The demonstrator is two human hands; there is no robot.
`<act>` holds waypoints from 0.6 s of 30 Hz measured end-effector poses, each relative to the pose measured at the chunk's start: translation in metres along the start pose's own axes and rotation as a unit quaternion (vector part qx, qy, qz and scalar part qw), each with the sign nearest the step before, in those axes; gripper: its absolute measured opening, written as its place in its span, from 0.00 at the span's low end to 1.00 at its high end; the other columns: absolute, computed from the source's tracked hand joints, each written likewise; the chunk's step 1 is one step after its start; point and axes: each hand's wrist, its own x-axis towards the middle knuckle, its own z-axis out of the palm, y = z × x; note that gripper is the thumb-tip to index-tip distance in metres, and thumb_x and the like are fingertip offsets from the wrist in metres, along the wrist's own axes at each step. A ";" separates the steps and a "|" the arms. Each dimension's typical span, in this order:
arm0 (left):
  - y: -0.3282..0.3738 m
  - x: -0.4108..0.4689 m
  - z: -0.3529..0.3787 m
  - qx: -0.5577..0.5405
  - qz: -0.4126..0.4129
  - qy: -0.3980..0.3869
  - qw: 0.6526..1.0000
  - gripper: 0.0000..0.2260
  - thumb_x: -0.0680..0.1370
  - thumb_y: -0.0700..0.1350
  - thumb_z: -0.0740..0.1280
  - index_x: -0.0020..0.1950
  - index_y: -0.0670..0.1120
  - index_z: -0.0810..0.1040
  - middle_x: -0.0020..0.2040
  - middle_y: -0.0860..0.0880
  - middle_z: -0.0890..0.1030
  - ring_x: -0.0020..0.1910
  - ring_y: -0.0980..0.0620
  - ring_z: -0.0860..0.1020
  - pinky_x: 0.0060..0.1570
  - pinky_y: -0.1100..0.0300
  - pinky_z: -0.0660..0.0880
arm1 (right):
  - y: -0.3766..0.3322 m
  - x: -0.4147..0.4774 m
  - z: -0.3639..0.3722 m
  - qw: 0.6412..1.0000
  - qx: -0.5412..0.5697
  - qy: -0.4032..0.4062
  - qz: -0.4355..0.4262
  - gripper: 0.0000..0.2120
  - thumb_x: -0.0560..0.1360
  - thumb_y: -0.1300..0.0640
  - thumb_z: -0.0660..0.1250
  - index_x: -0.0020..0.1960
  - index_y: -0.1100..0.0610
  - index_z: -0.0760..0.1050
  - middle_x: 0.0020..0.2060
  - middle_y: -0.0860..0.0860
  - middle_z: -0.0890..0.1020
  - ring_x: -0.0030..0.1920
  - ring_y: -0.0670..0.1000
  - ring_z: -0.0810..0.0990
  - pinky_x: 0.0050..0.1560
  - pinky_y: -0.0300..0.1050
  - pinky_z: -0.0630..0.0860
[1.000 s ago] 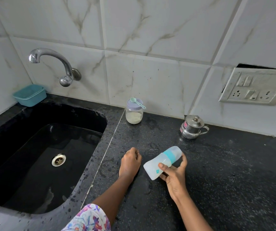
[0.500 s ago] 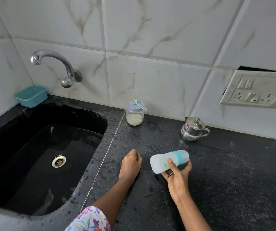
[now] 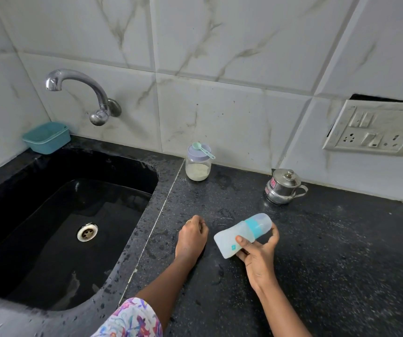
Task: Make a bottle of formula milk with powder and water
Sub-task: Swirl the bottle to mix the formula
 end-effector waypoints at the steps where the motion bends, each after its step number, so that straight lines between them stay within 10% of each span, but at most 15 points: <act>1: 0.000 0.000 0.000 0.000 0.001 0.000 1.000 0.04 0.78 0.44 0.61 0.47 0.44 0.74 0.42 0.48 0.78 0.40 0.49 0.76 0.42 0.54 0.74 | 0.000 0.000 0.000 1.000 0.021 0.007 -0.001 0.42 0.69 0.76 0.66 0.68 0.41 0.57 0.52 0.55 0.79 0.52 0.54 0.79 0.45 0.58 0.80; 18: 0.001 -0.001 -0.002 0.002 -0.001 -0.005 1.000 0.03 0.78 0.43 0.61 0.47 0.44 0.73 0.40 0.50 0.76 0.38 0.50 0.75 0.39 0.58 0.70 | -0.004 0.002 -0.005 1.000 0.007 -0.001 0.000 0.43 0.67 0.76 0.66 0.69 0.41 0.58 0.53 0.57 0.79 0.52 0.54 0.80 0.43 0.55 0.81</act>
